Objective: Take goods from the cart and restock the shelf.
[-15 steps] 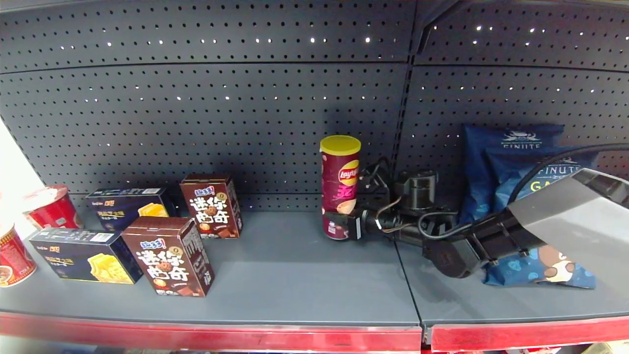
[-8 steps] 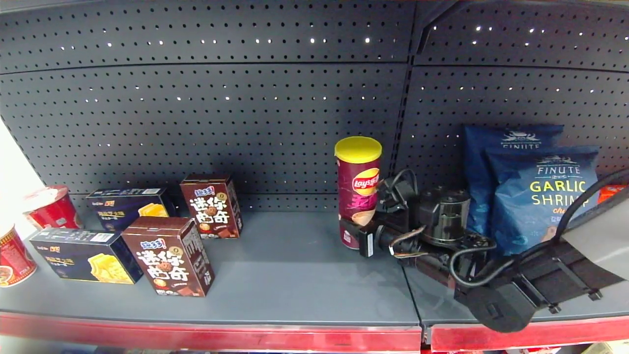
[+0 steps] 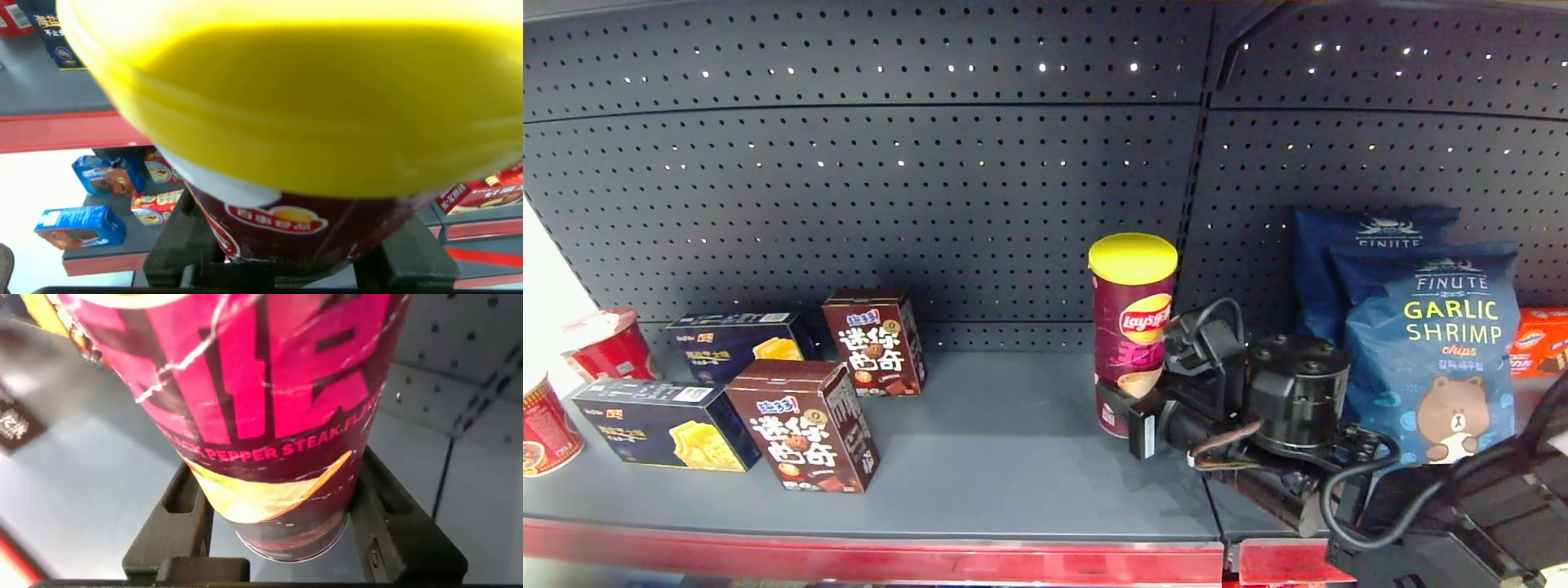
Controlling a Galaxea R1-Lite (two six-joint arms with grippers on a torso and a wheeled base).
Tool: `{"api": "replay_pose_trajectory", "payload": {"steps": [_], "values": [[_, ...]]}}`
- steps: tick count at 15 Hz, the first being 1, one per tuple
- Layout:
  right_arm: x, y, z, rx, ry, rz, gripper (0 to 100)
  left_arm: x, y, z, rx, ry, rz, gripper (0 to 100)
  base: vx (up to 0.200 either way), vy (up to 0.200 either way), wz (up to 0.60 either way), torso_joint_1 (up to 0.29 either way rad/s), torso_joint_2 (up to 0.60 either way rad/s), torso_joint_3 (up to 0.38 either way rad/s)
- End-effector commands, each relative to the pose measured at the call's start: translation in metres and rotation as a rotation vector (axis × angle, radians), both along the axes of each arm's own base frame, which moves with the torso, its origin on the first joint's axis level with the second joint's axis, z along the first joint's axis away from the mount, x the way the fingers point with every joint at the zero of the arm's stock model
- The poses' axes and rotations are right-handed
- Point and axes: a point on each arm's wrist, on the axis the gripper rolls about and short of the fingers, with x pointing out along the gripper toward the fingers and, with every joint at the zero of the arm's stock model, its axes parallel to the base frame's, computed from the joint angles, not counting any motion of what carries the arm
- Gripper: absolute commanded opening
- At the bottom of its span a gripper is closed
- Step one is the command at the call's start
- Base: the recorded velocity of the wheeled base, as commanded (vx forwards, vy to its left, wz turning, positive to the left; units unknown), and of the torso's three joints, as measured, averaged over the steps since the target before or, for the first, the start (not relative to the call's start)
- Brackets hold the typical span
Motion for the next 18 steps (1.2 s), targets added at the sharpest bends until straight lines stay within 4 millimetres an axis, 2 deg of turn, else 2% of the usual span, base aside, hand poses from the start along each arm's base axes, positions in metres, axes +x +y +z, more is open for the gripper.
{"api": "replay_pose_trajectory", "payload": {"steps": [1, 2, 4, 6, 13, 15, 18], "values": [[-0.023, -0.015, 0.002, -0.008, 0.009, 0.012, 0, 0.0, 0.0, 0.0, -0.001, 0.001, 0.0, 0, 0.0, 0.0, 0.0, 0.0, 0.0, 0.0], [-0.032, -0.022, 0.004, -0.011, 0.009, 0.012, 0, 0.0, 0.0, 0.0, -0.001, 0.001, 0.0, 0, 0.0, 0.0, 0.0, 0.0, 0.0, 0.0], [-0.039, -0.03, 0.005, -0.018, 0.006, -0.024, 0, 0.0, 0.0, 0.0, -0.001, 0.001, -0.002, 0, 0.0, 0.0, 0.0, 0.0, 0.0, 0.0], [-0.046, -0.029, 0.005, -0.016, 0.009, -0.023, 0, 0.0, 0.0, 0.0, -0.001, 0.001, 0.0, 0, 0.0, 0.0, 0.0, 0.0, 0.0, 0.0], [-0.042, -0.016, -0.008, 0.039, 0.052, -0.084, 0, 0.0, 0.0, 0.0, 0.002, 0.0, 0.006, 0, 0.0, 0.0, 0.0, 0.0, 0.0, 0.0], [-0.047, -0.004, -0.018, 0.062, 0.071, -0.064, 0, 0.0, 0.0, 0.0, 0.0, 0.0, 0.009, 0, 0.0, 0.0, 0.0, 0.0, 0.0, 0.0], [-0.043, 0.007, -0.031, 0.075, 0.074, -0.116, 0, 0.0, 0.0, 0.0, 0.0, 0.0, 0.01, 0, 0.0, 0.0, 0.0, 0.0, 0.0, 0.0]]}}
